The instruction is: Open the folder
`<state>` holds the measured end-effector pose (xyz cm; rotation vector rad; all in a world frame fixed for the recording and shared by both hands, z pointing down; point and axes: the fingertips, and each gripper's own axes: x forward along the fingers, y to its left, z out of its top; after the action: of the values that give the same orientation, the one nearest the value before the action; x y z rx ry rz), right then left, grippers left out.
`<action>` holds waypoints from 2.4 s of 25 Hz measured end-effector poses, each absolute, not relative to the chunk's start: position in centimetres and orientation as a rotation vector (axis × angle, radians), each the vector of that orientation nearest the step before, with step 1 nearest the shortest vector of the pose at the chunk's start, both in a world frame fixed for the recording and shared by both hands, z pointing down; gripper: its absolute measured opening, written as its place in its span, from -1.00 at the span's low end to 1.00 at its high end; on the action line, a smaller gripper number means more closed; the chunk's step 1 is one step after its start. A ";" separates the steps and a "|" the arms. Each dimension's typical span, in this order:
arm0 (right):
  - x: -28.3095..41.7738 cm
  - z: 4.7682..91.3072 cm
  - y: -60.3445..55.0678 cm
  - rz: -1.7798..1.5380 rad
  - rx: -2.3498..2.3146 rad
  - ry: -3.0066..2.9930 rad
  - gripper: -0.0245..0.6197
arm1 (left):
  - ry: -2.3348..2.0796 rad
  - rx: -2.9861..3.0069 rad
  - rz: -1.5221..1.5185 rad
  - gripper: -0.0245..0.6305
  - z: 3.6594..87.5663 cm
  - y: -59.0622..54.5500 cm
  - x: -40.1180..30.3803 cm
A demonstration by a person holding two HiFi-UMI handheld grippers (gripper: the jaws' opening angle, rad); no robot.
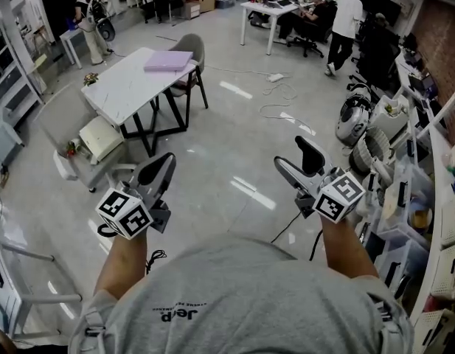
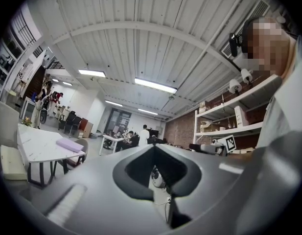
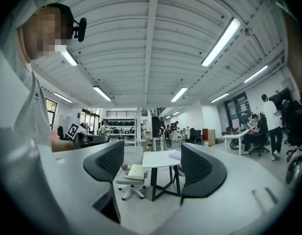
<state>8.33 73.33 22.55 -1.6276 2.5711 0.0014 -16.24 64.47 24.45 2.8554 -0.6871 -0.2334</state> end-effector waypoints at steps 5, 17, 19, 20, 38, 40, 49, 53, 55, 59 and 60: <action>10.1 22.1 74.2 0.034 -1.600 2.588 0.19 | -0.713 2.849 -0.223 -0.78 24.7 65.6 -14.3; 10.9 22.5 69.7 0.033 -1.563 2.615 0.19 | -0.704 2.858 -0.201 -0.78 24.9 62.8 -12.2; 10.7 22.8 68.0 0.026 -1.574 2.620 0.19 | -0.693 2.856 -0.207 -0.78 25.1 61.0 -12.3; 10.5 23.0 67.0 0.022 -1.583 2.621 0.19 | -0.687 2.853 -0.207 -0.78 25.3 60.0 -12.3; 6.3 22.2 33.6 0.031 -1.802 2.502 0.19 | -0.488 2.881 -0.230 -0.78 24.8 24.2 -16.9; 6.0 22.2 30.1 0.025 -1.809 2.491 0.19 | -0.488 2.878 -0.231 -0.78 24.7 20.6 -17.6; 6.0 21.9 19.0 -0.009 -1.804 2.490 0.18 | -0.481 2.873 -0.190 -0.78 24.8 10.9 -17.8; 7.5 23.1 14.9 -0.039 -1.776 2.510 0.18 | -0.515 2.856 -0.169 -0.78 25.7 7.6 -17.0; 7.7 23.1 12.1 -0.068 -1.749 2.517 0.18 | -0.554 2.849 -0.143 -0.78 25.4 5.6 -17.3; 9.5 24.9 6.0 -0.120 -1.658 2.552 0.18 | -0.640 2.839 -0.127 -0.78 25.9 1.2 -16.1; 10.3 25.2 4.3 -0.121 -1.635 2.568 0.18 | -0.662 2.840 -0.129 -0.78 26.0 0.0 -15.2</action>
<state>10.32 4.33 25.25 -1.6351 2.5680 -0.1206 -15.21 -0.05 26.04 2.8404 -0.6621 -0.1285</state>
